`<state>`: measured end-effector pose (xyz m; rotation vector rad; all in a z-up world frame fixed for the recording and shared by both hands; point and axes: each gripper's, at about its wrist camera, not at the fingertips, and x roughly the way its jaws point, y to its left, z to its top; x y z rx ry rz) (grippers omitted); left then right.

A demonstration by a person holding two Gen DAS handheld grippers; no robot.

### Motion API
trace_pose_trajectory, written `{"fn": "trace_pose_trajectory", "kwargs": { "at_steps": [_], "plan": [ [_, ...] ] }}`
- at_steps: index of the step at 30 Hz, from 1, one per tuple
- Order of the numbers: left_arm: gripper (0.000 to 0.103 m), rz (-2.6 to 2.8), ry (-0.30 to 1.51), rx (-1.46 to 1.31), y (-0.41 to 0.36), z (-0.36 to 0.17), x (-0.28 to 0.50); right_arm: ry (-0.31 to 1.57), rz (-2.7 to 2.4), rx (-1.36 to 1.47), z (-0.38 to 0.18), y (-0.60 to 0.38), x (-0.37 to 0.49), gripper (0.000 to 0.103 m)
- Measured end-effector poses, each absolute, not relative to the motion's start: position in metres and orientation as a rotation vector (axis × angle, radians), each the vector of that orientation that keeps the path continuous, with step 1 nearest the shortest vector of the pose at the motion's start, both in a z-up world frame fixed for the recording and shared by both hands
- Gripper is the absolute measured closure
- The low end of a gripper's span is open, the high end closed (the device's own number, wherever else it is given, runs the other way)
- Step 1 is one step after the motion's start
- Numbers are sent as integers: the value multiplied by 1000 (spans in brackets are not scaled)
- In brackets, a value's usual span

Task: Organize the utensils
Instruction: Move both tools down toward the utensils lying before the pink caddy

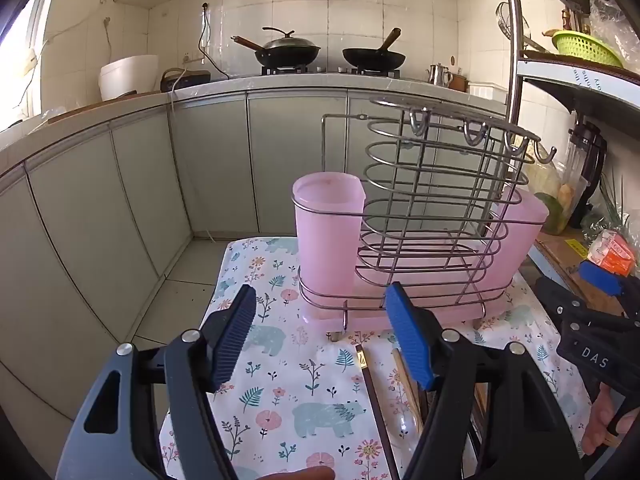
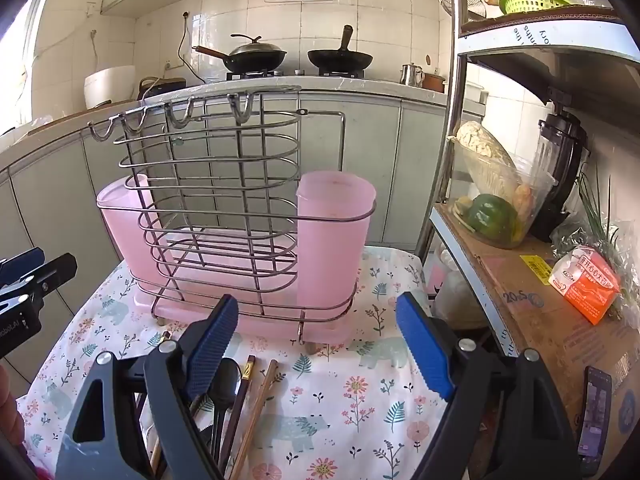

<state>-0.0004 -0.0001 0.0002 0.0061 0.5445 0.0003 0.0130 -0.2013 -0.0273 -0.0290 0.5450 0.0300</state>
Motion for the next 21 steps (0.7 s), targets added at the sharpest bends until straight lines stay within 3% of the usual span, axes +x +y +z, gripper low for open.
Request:
{"fn": "trace_pose_trajectory", "kwargs": {
  "at_steps": [21],
  "plan": [
    [35, -4, 559, 2, 0, 0, -1, 555, 27, -31, -26, -203, 15, 23]
  ]
}}
